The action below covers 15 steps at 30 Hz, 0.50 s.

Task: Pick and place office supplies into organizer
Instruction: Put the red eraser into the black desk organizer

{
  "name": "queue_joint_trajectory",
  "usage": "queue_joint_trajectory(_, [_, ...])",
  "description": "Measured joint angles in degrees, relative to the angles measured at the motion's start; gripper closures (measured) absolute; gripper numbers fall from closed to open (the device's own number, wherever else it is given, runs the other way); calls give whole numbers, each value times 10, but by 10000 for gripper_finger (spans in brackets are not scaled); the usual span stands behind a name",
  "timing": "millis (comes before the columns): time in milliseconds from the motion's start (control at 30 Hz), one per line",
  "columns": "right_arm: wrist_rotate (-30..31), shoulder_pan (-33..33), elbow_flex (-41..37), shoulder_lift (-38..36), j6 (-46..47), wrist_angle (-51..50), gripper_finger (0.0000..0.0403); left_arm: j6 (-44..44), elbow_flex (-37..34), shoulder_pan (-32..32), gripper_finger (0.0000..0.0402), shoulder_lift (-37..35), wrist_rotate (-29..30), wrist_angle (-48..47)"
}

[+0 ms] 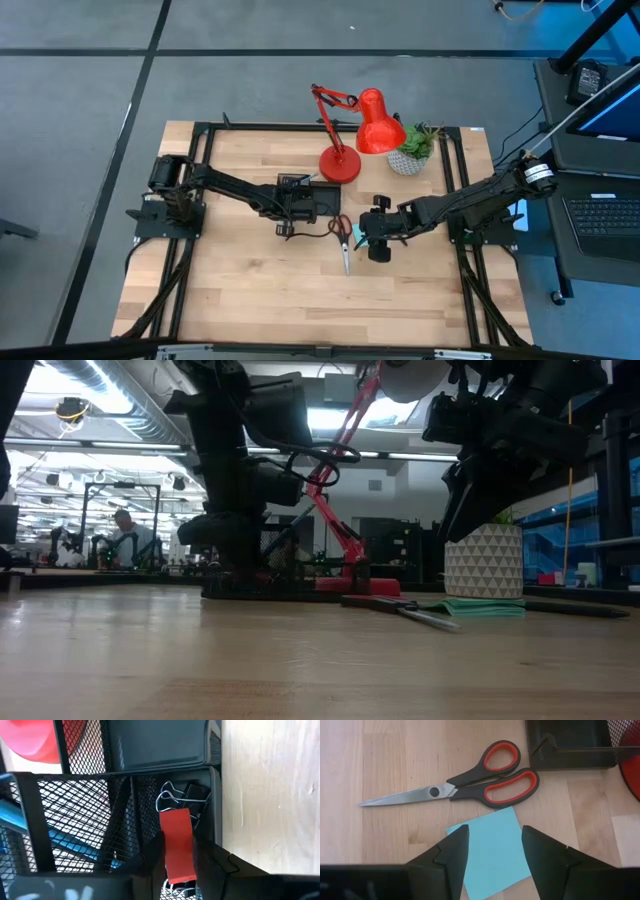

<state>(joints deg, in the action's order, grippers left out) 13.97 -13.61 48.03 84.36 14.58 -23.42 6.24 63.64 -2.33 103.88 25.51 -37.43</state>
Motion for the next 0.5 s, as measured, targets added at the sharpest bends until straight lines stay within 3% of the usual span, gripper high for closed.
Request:
queue_joint_trajectory(300, [0,0,0,0,2,0,217,-24,0,-1,240,0,9,0])
queue_joint_trajectory(500, [0,0,0,0,2,0,217,-17,0,-3,233,0,21,0])
